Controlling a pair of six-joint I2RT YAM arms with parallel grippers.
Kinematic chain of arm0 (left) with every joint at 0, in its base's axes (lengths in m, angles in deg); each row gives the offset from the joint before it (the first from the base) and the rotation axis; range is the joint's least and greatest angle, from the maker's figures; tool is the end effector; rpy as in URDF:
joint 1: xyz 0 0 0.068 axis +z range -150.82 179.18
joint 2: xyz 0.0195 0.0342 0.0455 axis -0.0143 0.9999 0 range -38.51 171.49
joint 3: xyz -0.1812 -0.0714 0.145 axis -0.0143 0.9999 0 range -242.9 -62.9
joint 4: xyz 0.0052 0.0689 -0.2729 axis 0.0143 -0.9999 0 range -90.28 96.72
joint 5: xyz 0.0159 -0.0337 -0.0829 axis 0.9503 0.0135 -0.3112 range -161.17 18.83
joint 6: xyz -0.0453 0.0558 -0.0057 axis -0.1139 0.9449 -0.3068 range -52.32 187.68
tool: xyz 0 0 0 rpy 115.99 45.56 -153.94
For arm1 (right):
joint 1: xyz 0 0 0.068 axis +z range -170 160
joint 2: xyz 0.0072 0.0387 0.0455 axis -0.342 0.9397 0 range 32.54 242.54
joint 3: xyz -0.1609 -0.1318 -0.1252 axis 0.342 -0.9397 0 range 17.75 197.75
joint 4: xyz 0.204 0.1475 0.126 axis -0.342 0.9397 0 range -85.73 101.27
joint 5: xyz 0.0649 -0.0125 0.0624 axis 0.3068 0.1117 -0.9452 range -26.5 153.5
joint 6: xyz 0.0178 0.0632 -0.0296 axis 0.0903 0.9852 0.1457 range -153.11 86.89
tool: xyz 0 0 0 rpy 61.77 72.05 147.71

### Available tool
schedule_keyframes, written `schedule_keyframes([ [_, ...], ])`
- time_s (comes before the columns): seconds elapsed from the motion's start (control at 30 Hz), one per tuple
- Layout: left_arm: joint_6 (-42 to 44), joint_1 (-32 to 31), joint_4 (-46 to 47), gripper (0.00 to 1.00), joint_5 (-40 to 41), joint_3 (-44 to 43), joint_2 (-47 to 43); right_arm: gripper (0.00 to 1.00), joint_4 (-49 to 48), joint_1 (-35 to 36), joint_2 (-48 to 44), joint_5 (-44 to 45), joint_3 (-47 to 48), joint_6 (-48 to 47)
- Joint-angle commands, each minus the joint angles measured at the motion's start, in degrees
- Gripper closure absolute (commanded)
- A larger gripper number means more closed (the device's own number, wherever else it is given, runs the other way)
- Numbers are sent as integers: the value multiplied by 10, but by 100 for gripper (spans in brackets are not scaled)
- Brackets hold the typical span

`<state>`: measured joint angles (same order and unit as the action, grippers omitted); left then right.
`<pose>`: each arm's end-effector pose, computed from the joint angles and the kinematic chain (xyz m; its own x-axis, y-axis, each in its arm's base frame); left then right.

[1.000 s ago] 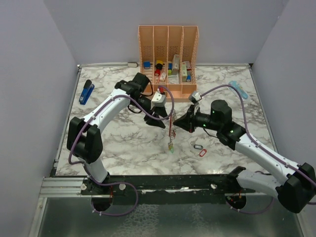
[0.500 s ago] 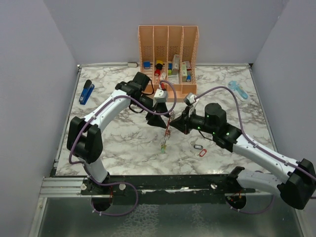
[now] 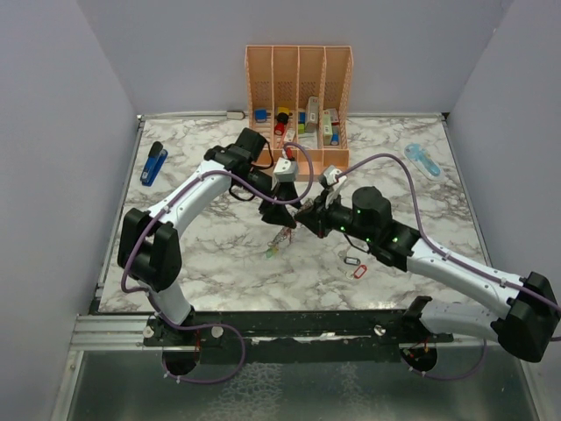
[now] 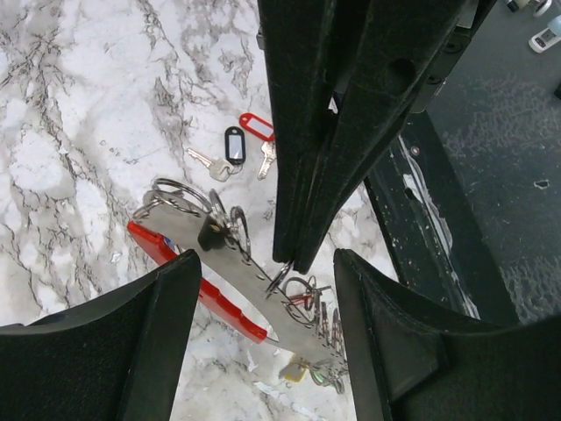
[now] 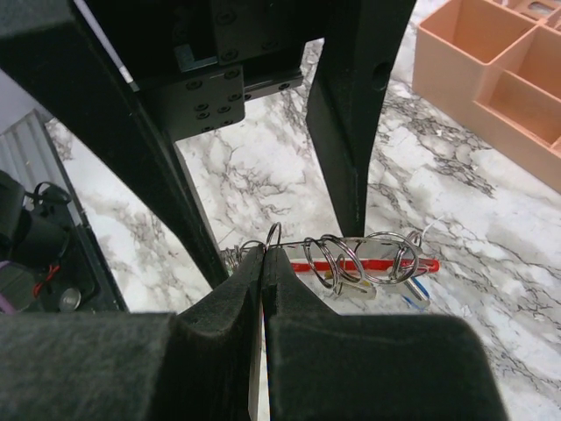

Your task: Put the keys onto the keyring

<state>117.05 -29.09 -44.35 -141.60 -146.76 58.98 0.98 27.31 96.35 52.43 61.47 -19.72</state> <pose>0.2934 -0.2216 0.2550 -0.1291 0.3580 -0.9248 0.9385 -0.2572 -0.2305 0.2050 0.2391 0.2490 -0.3866 -0.0839 -0.9184 -0.7776 0.5651 0.2757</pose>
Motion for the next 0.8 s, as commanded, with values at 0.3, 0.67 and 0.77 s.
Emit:
schedule_keyframes([
  [0.3,4,-8,0,39,-19,17,-16,99,-78,15,-14,62,4,26],
  [0.67,-2,-8,8,53,-17,15,-16,99,-86,22,-28,64,-12,38],
  [0.77,-1,-8,7,55,-17,17,-15,99,-85,22,-38,69,-21,39],
])
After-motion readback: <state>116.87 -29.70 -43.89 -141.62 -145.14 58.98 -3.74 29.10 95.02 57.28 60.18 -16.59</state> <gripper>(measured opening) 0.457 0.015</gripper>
